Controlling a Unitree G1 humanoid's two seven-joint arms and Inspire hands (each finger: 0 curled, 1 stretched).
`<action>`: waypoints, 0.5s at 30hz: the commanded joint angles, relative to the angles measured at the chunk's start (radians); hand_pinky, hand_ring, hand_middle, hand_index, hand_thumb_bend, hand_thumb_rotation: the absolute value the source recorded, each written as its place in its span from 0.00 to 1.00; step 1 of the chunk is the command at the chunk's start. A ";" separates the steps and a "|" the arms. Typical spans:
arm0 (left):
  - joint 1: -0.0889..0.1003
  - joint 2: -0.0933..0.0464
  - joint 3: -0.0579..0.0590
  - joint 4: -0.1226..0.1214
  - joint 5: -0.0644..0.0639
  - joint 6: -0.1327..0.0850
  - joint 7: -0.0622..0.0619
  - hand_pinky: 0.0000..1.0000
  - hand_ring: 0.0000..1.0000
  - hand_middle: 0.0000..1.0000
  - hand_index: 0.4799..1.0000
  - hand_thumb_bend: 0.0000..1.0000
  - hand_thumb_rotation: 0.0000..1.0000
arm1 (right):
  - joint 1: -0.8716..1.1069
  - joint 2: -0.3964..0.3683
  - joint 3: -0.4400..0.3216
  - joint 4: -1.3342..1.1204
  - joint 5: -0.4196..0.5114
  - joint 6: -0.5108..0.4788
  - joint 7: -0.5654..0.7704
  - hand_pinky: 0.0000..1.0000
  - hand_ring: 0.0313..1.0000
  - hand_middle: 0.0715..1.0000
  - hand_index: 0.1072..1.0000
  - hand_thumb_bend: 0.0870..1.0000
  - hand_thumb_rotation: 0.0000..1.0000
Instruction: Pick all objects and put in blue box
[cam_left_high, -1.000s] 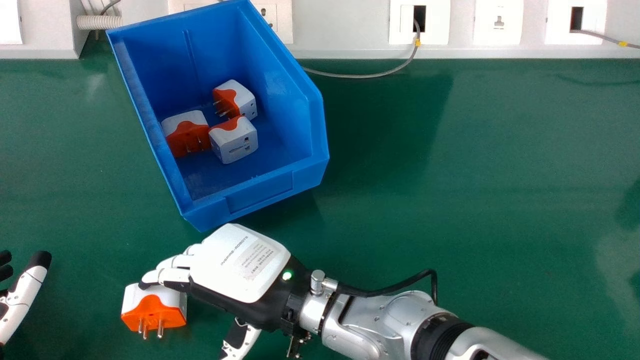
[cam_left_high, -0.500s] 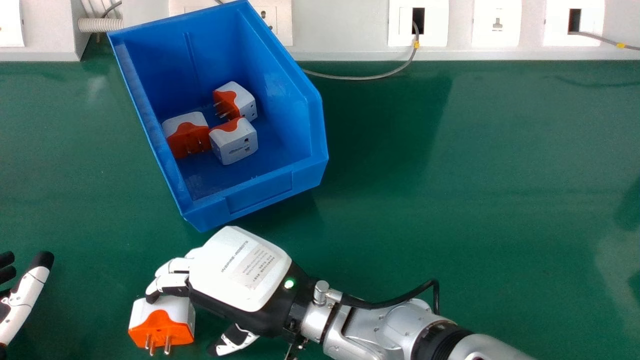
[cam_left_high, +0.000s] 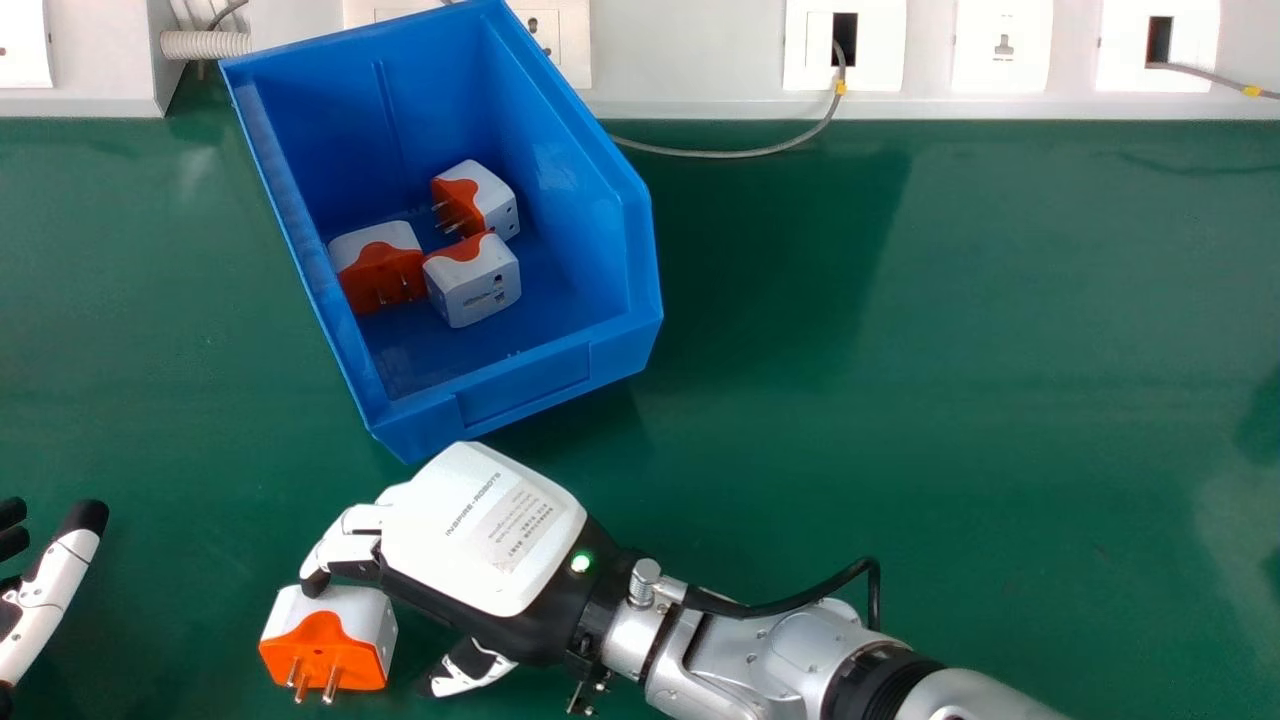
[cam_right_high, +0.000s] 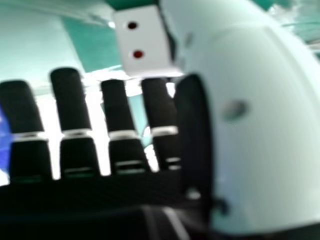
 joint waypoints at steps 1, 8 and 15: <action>0.036 -0.037 -0.007 0.039 0.003 0.072 -0.028 0.67 0.72 0.72 0.49 0.83 0.31 | 0.003 0.180 0.012 0.015 -0.006 0.004 0.020 0.38 0.52 0.67 0.60 0.42 0.00; 0.039 -0.034 -0.009 0.040 0.005 0.065 -0.027 0.66 0.72 0.72 0.49 0.83 0.31 | -0.012 0.167 0.016 0.008 -0.009 0.003 0.027 0.39 0.52 0.67 0.60 0.42 0.00; 0.039 -0.031 -0.007 0.042 0.002 0.073 -0.030 0.67 0.72 0.72 0.48 0.84 0.32 | -0.045 0.120 0.046 -0.010 -0.038 -0.088 0.006 0.39 0.51 0.65 0.60 0.42 0.00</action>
